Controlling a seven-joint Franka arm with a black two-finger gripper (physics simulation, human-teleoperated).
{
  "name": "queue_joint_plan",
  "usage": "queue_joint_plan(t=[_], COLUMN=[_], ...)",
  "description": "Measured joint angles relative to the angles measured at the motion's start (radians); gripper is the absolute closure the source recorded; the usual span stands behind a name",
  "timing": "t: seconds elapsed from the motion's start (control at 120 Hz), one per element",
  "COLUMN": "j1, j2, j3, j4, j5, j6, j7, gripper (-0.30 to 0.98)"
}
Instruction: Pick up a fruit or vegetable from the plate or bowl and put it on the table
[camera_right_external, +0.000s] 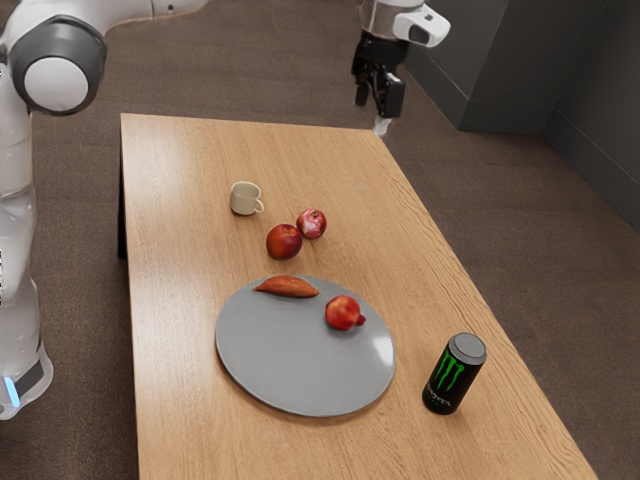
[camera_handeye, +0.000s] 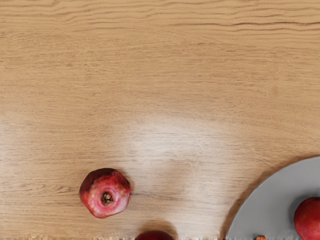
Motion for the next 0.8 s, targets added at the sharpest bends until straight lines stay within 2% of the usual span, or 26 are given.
queue_joint_plan(t=[0.217,0.35,0.492,0.6,0.683,0.8], j1=[0.018,-0.004,0.058,0.011,-0.037,-0.031], j2=[-0.001,-0.024,-0.008,0.046,0.071,0.093], j3=[0.001,-0.009,-0.138,-0.213,-0.234,-0.237], j4=[0.002,0.161,0.216,0.217,0.212,0.210], j5=[0.002,0.005,0.008,0.010,0.011,0.014], j6=[-0.025,-0.055,-0.064,-0.063,-0.062,-0.064], j7=[0.007,0.012,0.015,0.016,0.018,0.019], gripper=[0.00,0.00,0.00,0.00,0.00,0.00])
